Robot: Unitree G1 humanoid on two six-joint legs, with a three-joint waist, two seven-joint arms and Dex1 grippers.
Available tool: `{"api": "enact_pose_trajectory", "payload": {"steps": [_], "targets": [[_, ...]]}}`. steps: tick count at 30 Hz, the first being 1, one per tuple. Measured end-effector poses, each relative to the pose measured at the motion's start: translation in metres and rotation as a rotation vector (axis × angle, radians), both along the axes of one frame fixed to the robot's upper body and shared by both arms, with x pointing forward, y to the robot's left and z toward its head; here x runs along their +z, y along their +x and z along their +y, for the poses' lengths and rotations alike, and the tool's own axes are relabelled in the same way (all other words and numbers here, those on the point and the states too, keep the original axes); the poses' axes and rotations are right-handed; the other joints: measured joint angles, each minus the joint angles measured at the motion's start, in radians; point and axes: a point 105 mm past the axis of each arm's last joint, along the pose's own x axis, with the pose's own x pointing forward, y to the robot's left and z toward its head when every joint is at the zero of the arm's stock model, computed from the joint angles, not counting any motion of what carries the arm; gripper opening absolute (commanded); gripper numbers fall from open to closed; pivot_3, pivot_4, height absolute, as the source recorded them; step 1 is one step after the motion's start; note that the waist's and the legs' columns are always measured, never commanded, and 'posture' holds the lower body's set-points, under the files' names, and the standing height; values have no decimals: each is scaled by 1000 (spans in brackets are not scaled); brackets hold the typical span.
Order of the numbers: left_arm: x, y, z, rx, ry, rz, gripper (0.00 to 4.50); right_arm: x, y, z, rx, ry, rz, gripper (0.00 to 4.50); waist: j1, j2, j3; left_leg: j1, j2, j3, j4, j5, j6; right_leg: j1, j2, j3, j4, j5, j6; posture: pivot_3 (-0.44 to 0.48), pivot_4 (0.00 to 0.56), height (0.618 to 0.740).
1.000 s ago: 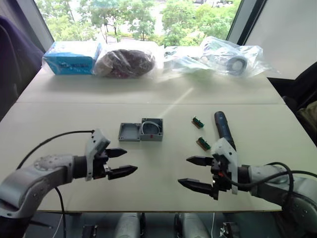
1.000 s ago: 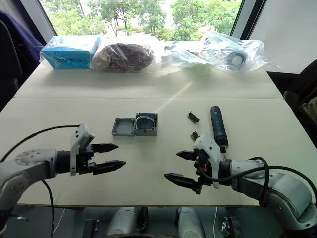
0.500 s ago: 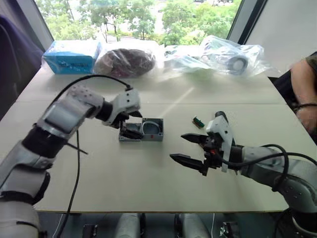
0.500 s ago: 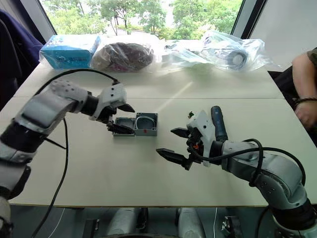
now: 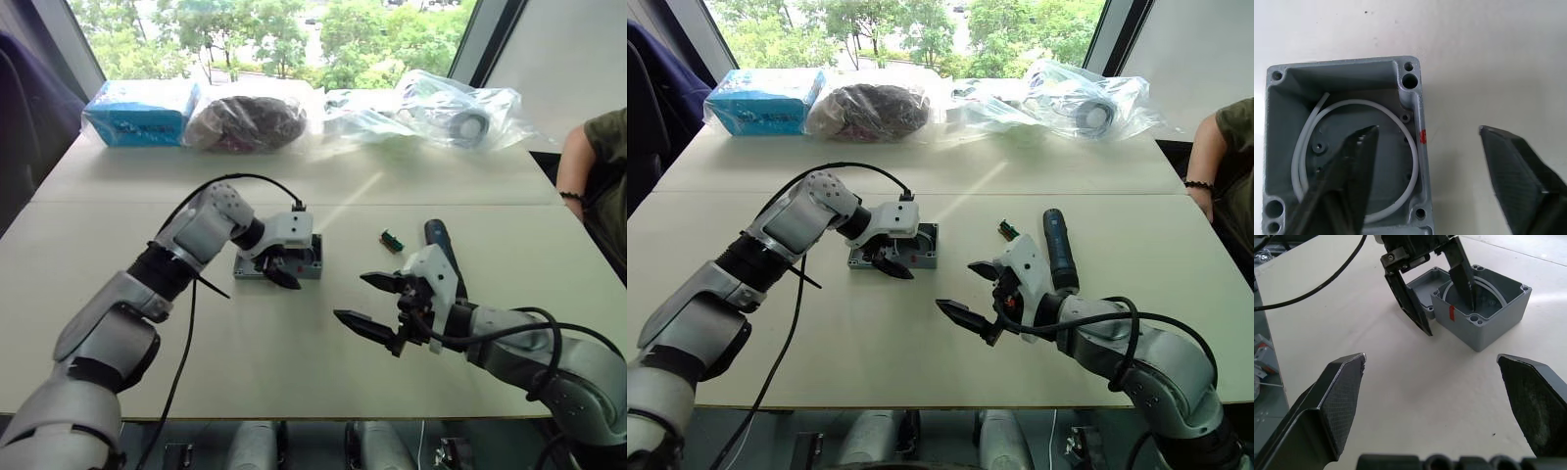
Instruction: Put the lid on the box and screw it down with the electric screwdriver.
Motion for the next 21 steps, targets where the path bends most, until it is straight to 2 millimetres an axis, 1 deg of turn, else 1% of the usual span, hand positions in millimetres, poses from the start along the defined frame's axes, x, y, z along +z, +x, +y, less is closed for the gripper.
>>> {"api": "enact_pose_trajectory", "payload": {"steps": [1,3,4,5,9,13,16,18,20,21], "targets": [[-1,0,-2,-2,-3,4,1838,0,0,0,-1,-1,-3,4500,0,0,0,0,0,0,0,0,0,0,0,0,0,0,0,0,150,740],[-4,1,-4,-4,0,7,921,2,-1,1,-2,-1,-10,4500,-2,0,0,0,0,0,0,0,0,0,0,0,0,0,0,0,150,740],[-4,1,-3,-6,4,2,608,2,-1,1,-4,-1,-10,4500,-2,0,0,0,0,0,0,0,0,0,0,0,0,0,0,0,150,740],[-4,2,-3,-6,6,-1,58,2,-1,1,-7,-1,-10,4500,-2,0,0,0,0,0,0,0,0,0,0,0,0,0,0,0,150,740],[-4,4,0,-13,21,-19,24,2,-1,1,-9,1,-9,4500,0,0,0,0,1,0,1,0,0,0,0,0,0,0,0,0,150,740],[-4,4,-1,-27,25,-30,24,0,-1,-1,-13,2,0,4500,0,0,0,-1,1,0,7,-3,5,1,1,0,3,0,0,0,150,740],[-1,5,-4,-68,-6,-26,24,-3,-6,-9,-16,0,32,4500,4,0,0,-3,2,0,10,-4,6,0,1,0,3,0,0,0,150,740],[12,1,-10,-164,-39,-34,24,-6,-13,-20,-13,-17,80,4500,7,0,0,-7,1,0,13,-4,6,-2,0,0,4,0,0,0,150,740],[22,-1,-13,-220,-58,-51,24,-6,-18,-22,0,-13,102,4500,6,0,0,-7,1,-1,13,-4,6,-2,0,0,5,0,0,0,150,740],[28,-5,-16,-275,-67,-51,24,-10,-25,-25,16,-44,131,4500,9,1,0,-8,1,-1,13,-4,6,-4,-1,0,6,0,0,0,150,740]]}}
